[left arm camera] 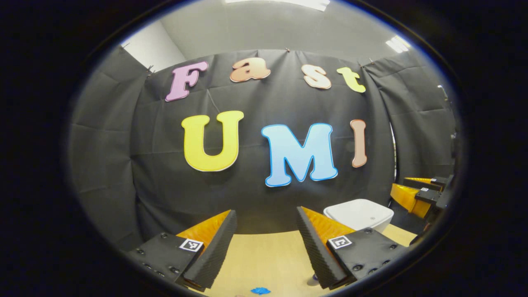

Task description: Press the lid of the desktop garbage bin to open it, pick up the crumpled paper on the desktop and throw it into the bin, then pick up the pop can on the desktop and drop it into the bin, and finally close the garbage bin lid.

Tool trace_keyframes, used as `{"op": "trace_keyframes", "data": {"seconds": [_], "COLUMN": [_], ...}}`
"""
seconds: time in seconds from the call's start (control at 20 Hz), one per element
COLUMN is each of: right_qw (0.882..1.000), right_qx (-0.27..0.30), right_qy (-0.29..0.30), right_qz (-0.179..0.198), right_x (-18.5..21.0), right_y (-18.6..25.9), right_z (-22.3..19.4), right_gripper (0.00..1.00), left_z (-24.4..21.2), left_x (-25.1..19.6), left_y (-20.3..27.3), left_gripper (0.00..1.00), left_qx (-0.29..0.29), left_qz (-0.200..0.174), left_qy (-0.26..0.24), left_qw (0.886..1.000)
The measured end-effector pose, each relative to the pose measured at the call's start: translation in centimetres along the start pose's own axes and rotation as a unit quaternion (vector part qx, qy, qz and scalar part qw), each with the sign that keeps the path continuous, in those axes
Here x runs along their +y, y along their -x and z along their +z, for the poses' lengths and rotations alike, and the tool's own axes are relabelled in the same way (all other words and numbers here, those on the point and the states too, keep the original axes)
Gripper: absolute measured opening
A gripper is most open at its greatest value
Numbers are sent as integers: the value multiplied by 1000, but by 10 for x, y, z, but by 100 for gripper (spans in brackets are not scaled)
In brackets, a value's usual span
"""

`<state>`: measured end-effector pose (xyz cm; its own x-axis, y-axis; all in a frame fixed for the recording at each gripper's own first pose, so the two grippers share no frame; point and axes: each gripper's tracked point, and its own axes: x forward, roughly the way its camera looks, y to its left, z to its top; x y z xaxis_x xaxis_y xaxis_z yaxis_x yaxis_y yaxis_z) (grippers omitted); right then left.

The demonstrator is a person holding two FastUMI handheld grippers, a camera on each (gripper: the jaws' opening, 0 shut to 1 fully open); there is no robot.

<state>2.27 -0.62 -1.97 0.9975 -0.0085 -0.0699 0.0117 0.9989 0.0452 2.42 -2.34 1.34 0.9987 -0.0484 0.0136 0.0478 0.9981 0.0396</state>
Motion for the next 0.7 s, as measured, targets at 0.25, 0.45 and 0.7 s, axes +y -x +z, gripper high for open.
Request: {"op": "trace_keyframes", "data": {"seconds": [0.25,0.45,0.7], "right_qw": [1000,1000,998], "right_qx": [6,17,48], "right_qy": [-8,-22,-30], "right_qz": [-29,-6,18], "right_x": [-17,-9,-1], "right_y": [-6,-16,-32], "right_z": [-9,-16,-47], "right_gripper": [16,3,2], "left_z": [0,0,0], "left_x": [-1,0,10], "left_y": [-10,-10,-10], "left_gripper": [96,97,97], "left_qx": [4,5,4], "left_qz": [0,3,13], "left_qy": [-3,-1,-4], "left_qw": [1000,1000,1000]}}
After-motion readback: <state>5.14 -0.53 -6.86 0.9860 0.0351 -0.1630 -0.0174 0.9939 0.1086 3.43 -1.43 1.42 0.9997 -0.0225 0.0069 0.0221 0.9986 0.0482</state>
